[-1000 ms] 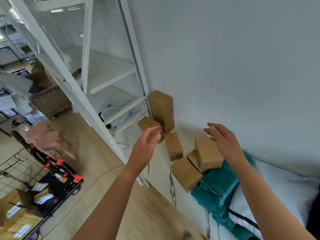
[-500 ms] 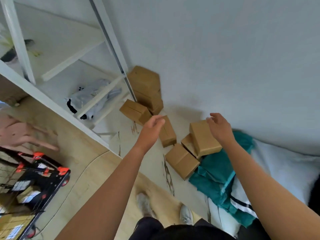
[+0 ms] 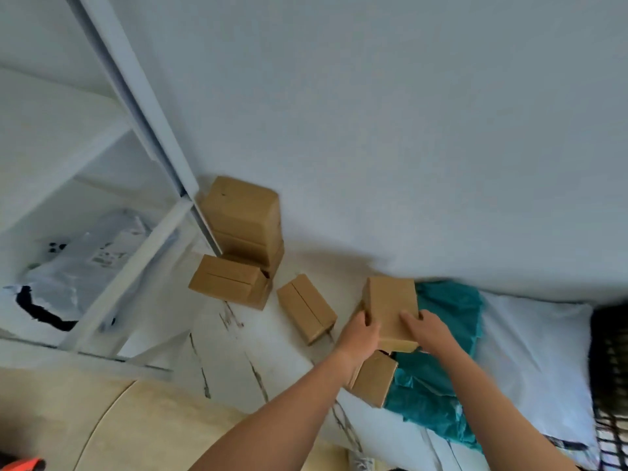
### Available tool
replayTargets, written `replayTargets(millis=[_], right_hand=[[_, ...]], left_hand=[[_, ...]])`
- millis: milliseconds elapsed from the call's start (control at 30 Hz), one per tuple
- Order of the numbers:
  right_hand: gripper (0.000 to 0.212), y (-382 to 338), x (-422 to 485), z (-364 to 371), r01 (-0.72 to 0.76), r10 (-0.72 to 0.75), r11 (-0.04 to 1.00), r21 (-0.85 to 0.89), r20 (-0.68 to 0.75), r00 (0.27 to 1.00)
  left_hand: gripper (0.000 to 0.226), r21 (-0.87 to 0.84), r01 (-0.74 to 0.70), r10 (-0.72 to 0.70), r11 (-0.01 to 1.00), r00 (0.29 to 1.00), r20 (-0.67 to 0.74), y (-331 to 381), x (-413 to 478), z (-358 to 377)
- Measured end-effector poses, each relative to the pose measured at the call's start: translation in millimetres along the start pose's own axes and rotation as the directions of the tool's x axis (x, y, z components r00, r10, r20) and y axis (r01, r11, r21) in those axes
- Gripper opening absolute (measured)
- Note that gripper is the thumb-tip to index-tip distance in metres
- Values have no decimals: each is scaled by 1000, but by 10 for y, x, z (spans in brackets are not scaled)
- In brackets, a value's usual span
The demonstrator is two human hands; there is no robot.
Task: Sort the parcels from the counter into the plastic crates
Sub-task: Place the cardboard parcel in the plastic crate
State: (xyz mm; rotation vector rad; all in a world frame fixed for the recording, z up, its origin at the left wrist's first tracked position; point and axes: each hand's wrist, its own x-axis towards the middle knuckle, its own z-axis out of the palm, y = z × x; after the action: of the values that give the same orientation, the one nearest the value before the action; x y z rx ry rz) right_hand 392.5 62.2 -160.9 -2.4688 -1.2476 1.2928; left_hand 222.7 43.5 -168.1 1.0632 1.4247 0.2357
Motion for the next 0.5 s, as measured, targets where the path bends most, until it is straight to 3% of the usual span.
replayTargets(millis=[133,267,333,400,500], right_hand=[[44,-164,-131,-37,-130,135,969,209,-8,991],[43,-445,-432,-112,-168,161,828,535,61,985],[43,-574,-584,-154,-99,111,790,605,17,994],[41,-678,-732,-222,23,48,777,628,-97,994],[34,-809,-1017,-400,259,-86,751,607,-300,950]], left_hand=[[48,69,-78,76,995,997,34,62,93,-348],[56,102,-168,166,981,986,26,220,32,-702],[55,36,-210,210,977,978,9,369,-52,-808],[37,-78,-256,256,964,967,-1,562,-216,-869],[26,-182,-436,427,881,900,-89,866,-560,-902]])
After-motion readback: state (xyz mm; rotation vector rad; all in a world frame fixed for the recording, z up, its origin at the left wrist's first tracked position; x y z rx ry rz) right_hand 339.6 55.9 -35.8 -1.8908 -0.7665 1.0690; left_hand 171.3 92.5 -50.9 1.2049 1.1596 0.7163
